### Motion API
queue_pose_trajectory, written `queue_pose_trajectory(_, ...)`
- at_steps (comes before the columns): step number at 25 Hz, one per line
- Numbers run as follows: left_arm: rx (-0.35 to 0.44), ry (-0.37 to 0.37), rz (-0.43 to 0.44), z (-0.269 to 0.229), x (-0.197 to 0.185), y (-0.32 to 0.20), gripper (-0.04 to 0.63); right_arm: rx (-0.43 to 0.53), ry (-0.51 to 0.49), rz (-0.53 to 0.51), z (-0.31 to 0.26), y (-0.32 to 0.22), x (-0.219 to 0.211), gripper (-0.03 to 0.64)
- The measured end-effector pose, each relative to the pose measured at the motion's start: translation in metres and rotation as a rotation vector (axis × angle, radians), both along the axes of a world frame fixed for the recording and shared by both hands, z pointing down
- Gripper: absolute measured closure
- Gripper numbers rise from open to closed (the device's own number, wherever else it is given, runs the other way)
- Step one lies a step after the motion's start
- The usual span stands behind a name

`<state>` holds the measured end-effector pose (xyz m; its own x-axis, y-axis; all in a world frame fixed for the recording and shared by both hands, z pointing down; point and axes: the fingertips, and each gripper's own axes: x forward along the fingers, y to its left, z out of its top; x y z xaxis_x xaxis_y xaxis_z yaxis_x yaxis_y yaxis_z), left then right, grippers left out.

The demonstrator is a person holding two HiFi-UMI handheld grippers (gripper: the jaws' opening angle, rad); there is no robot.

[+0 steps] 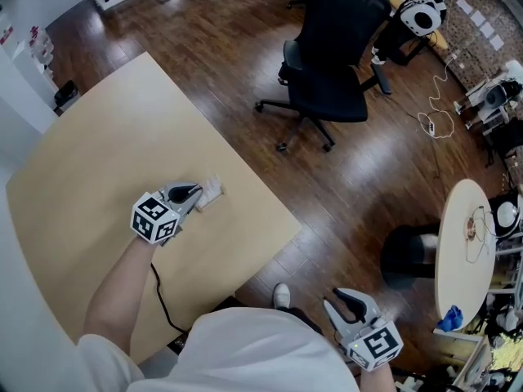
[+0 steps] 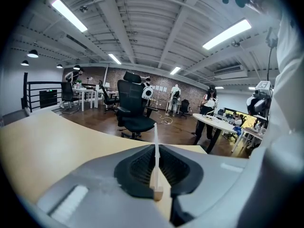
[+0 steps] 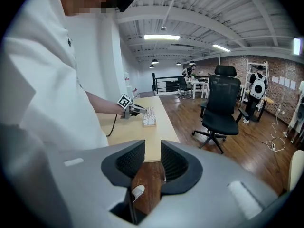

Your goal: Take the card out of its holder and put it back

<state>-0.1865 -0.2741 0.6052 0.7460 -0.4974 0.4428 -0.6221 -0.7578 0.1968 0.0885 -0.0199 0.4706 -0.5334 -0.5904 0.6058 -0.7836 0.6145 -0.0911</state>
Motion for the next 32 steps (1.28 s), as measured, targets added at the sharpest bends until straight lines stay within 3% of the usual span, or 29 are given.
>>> queue_pose_trajectory(2,0.008,-0.007,-0.009,0.001,0.0,-0.002,0.571,-0.009,0.001,0.0,0.002,0.002,0.002,0.509)
queue_pose_trajectory(7,0.032,-0.033,-0.053,-0.008,-0.01,-0.004,0.47,-0.031,-0.009,-0.024,0.003,0.001,0.005,0.509)
queue_pose_trajectory(11,0.089,-0.084,-0.161,-0.033,-0.027,0.0,0.465,-0.011,-0.048,-0.084,0.009,-0.008,0.007,0.509)
queue_pose_trajectory(17,0.186,-0.06,-0.331,-0.104,-0.019,0.091,0.466,0.088,-0.099,-0.268,0.007,-0.025,0.027,0.509)
queue_pose_trajectory(20,0.226,-0.044,-0.409,-0.129,0.016,0.164,0.477,0.135,-0.125,-0.376,0.004,-0.018,0.049,0.509)
queue_pose_trajectory(23,0.242,0.017,-0.504,-0.139,0.068,0.243,0.483,0.147,-0.143,-0.487,0.01,0.005,0.077,0.509)
queue_pose_trajectory(28,0.168,0.096,-0.618,-0.131,0.175,0.373,0.49,0.124,-0.143,-0.681,0.016,0.063,0.124,0.509)
queue_pose_trajectory(32,0.111,0.096,-0.64,-0.127,0.241,0.452,0.495,0.102,-0.144,-0.767,0.013,0.109,0.152,0.509)
